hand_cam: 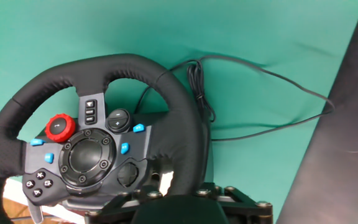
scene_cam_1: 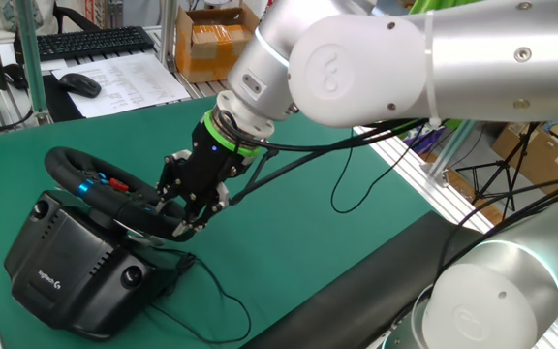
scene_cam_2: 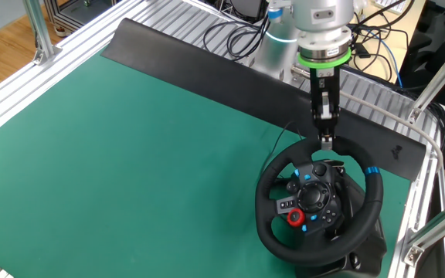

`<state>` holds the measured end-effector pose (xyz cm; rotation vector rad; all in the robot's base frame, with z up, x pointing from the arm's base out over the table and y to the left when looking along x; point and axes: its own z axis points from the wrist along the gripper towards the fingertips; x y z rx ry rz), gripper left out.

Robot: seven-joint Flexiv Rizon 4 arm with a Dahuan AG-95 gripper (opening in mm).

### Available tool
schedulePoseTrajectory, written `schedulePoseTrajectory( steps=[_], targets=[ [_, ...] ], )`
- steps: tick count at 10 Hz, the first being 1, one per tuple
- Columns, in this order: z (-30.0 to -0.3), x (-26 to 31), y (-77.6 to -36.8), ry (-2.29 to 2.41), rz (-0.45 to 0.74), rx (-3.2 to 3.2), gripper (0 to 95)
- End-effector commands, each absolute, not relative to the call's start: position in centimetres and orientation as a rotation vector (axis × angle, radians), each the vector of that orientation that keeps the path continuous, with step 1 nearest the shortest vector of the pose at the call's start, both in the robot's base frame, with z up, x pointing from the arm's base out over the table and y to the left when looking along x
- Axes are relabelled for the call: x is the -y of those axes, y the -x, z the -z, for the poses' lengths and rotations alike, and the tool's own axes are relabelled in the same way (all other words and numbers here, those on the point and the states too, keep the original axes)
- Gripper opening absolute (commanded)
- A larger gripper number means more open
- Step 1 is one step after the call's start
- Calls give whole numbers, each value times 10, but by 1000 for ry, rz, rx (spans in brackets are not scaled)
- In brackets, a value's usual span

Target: Rotate the steering wheel 90 degrees counterclockwise

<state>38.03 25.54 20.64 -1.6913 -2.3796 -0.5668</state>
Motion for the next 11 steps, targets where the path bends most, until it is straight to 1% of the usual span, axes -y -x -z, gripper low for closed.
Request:
schedulePoseTrajectory(
  steps=[1, 3, 10, 11],
  targets=[
    [-207, -261, -379, 1700, 562, 2375, 0],
    [-210, -265, -379, 1733, 553, 2344, 380],
    [-204, -274, -381, 1727, 557, 2354, 380],
    [-203, -274, -381, 1700, 558, 2374, 190]
  ],
)
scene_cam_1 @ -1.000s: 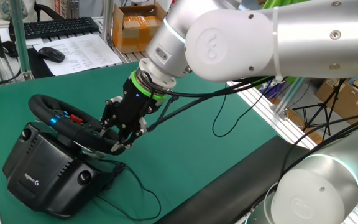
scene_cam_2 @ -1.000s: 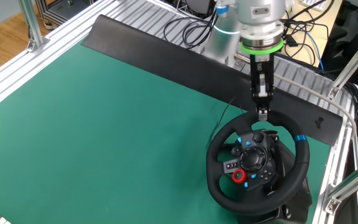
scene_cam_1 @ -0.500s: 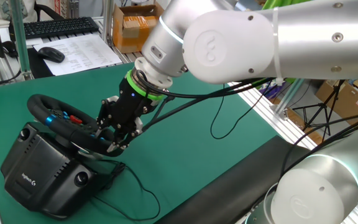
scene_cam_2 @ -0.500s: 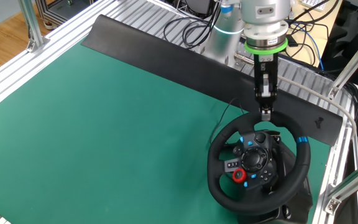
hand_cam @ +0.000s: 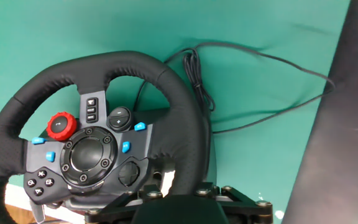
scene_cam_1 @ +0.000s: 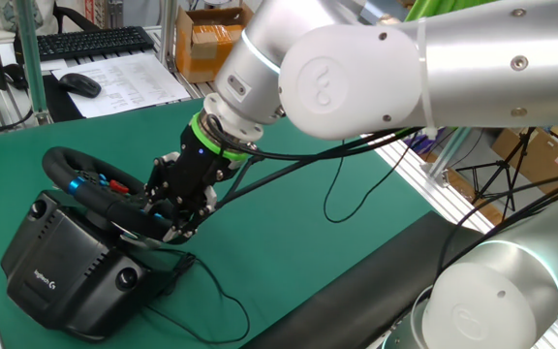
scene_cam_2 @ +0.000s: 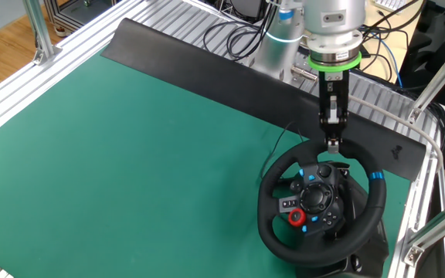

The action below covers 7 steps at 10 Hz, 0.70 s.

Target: Rotate the steering wheel 90 degrees counterclockwise

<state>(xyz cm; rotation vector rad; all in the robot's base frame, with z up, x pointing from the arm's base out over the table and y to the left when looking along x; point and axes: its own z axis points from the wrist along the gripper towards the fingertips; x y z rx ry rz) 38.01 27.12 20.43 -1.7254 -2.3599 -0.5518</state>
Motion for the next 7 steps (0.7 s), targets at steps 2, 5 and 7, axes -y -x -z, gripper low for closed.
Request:
schedulePoseTrajectory(
  steps=[2, 5, 7],
  targets=[
    [-202, -273, -386, 1653, 555, 2411, 190],
    [-195, -275, -392, 1564, 523, 2505, 190],
    [-194, -274, -397, 1519, 509, 2553, 190]
  ],
)
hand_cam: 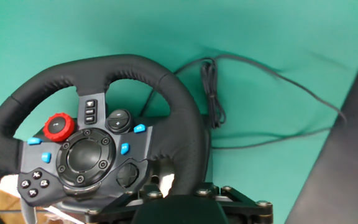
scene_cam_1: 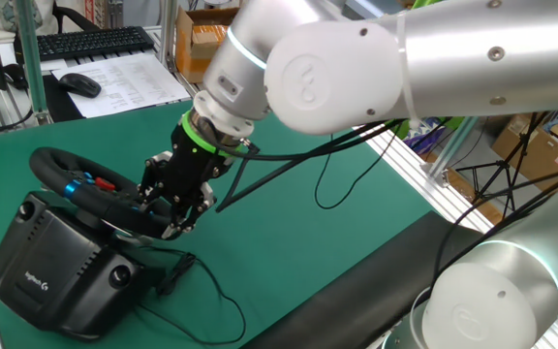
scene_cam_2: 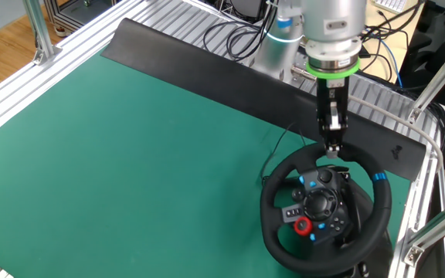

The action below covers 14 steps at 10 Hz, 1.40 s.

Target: Rotate the steering wheel 90 degrees counterclockwise

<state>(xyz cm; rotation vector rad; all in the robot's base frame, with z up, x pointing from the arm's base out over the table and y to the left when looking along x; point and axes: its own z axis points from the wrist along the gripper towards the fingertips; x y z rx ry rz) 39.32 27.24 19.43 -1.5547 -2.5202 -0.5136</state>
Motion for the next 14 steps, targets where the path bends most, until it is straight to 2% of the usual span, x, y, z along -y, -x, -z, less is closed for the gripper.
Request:
schedulePoseTrajectory(
  steps=[1, 4, 5, 14],
  targets=[
    [-193, -274, -400, 1493, 487, 2581, 190],
    [-184, -275, -405, 1454, 458, 2633, 190],
    [-183, -275, -407, 1440, 458, 2643, 380],
    [-167, -271, -432, 1311, 435, 2724, 380]
  ],
)
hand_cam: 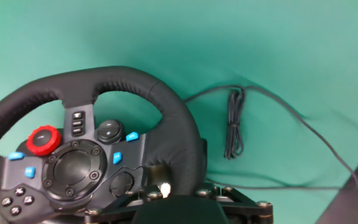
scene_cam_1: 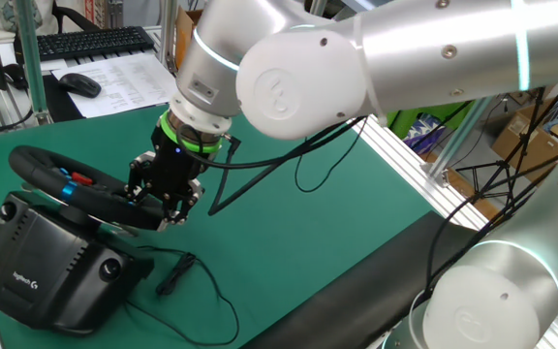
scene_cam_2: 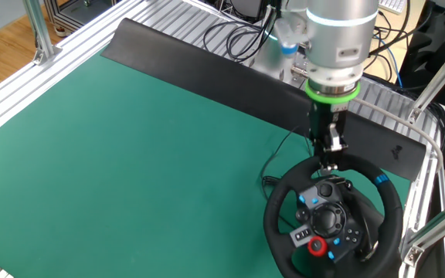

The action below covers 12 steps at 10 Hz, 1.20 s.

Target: Rotate the steering wheel 90 degrees counterclockwise

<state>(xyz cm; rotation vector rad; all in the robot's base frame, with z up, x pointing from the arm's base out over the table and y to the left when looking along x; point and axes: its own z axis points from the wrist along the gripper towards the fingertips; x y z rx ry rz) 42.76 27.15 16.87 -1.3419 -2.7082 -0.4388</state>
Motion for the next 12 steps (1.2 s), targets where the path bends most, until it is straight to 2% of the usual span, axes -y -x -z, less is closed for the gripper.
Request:
schedulePoseTrajectory(
  steps=[1, 11, 12],
  targets=[
    [-163, -272, -432, 1301, 430, 2735, 380],
    [-156, -269, -443, 1216, 382, 2800, 380],
    [-156, -269, -443, 1219, 351, 2808, 570]
  ],
)
